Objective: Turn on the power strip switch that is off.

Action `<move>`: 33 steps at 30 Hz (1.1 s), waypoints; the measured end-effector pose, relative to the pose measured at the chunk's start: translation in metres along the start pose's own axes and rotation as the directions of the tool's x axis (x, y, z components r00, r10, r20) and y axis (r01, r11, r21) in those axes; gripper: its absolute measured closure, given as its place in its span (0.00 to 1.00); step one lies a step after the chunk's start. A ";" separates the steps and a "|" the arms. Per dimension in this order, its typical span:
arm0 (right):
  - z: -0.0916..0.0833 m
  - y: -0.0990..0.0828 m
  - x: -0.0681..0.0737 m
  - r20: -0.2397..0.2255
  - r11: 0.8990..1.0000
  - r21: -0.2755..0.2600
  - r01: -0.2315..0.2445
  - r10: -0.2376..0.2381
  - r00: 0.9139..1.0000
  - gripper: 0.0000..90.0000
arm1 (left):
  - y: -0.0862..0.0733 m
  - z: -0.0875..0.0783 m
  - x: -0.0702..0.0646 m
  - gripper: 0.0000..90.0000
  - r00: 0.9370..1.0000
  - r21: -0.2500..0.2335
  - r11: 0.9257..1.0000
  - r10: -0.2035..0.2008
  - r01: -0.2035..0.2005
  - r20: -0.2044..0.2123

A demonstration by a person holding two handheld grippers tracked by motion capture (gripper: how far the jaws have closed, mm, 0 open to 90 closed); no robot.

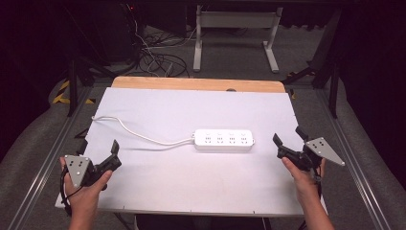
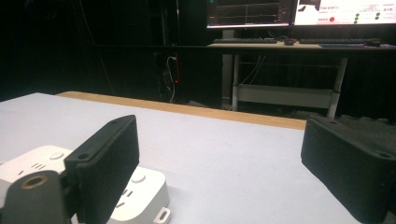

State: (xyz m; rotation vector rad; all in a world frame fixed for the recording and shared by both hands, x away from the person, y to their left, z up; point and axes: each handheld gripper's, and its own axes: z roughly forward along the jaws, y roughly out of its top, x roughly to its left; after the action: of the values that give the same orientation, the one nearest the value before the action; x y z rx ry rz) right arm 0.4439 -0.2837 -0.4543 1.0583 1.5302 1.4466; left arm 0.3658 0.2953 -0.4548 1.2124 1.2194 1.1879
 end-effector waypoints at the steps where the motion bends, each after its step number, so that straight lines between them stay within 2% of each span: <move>1: 0.000 0.000 0.000 0.001 1.000 -0.001 0.001 -0.001 1.000 0.13 | 0.000 0.000 0.000 0.08 1.000 0.000 1.000 -0.002 0.002 0.002; 4: -0.001 0.000 -0.001 0.002 1.000 -0.005 0.004 -0.004 1.000 0.13 | 0.000 0.000 -0.001 0.08 1.000 0.001 1.000 0.007 -0.007 0.004; 14: -0.002 -0.001 0.000 -0.004 1.000 0.002 0.012 -0.012 1.000 0.16 | 0.000 0.002 -0.001 0.08 1.000 0.003 1.000 0.001 -0.001 0.009; 17: -0.005 0.000 -0.001 0.001 1.000 -0.005 0.026 -0.026 1.000 0.25 | 0.000 0.003 -0.002 0.08 1.000 0.003 1.000 0.003 -0.003 0.013; 18: -0.005 0.000 -0.001 0.001 1.000 -0.005 0.026 -0.026 1.000 0.25 | 0.000 0.003 -0.002 0.08 1.000 0.003 1.000 0.003 -0.003 0.013; 19: -0.007 0.001 -0.002 -0.009 0.999 -0.012 0.030 -0.030 1.000 0.31 | 0.001 0.003 -0.002 0.08 1.000 0.001 1.000 0.002 -0.002 0.014; 20: -0.007 0.001 -0.002 -0.009 0.999 -0.012 0.030 -0.030 1.000 0.31 | 0.001 0.004 -0.003 0.08 1.000 0.001 1.000 -0.002 0.002 0.015; 21: -0.008 0.004 -0.004 -0.011 0.999 -0.022 0.034 -0.034 0.999 0.41 | 0.001 0.004 -0.002 0.08 1.000 0.001 1.000 -0.005 0.005 0.012; 23: -0.010 0.008 -0.004 -0.006 0.998 -0.043 0.050 -0.051 0.999 0.52 | 0.001 0.004 -0.002 0.08 1.000 0.000 1.000 -0.001 0.001 0.012; 26: -0.014 0.021 -0.004 0.001 0.991 -0.101 0.092 -0.092 0.996 0.62 | 0.001 0.005 -0.001 0.08 1.000 -0.001 1.000 -0.004 0.004 0.011; 27: -0.015 0.026 -0.003 0.009 0.990 -0.100 0.097 -0.096 0.995 0.65 | 0.001 0.006 -0.002 0.08 1.000 -0.001 1.000 -0.008 0.008 0.011; 29: -0.014 0.035 -0.002 0.000 0.995 -0.059 0.085 -0.085 0.996 0.72 | 0.001 0.006 -0.002 0.08 1.000 0.004 1.000 -0.006 0.006 0.013; 30: -0.014 0.035 -0.002 0.000 0.995 -0.059 0.085 -0.085 0.996 0.72 | 0.000 0.007 -0.003 0.08 1.000 0.003 1.000 -0.006 0.006 0.020; 31: -0.013 0.047 0.000 -0.021 0.999 0.019 0.047 -0.047 0.999 0.81 | 0.000 0.007 -0.004 0.08 1.000 0.005 1.000 -0.002 0.002 0.021; 33: -0.010 0.061 0.004 -0.066 0.997 0.055 0.047 -0.044 0.997 0.91 | 0.000 0.007 -0.006 0.08 1.000 0.004 1.000 0.002 -0.002 0.028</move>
State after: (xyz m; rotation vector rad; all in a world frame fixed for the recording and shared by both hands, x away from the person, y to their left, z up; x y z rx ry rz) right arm 0.4369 -0.2828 -0.3922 1.0123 1.6395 1.4258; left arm 0.3730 0.2889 -0.4544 1.2293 1.2006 1.1674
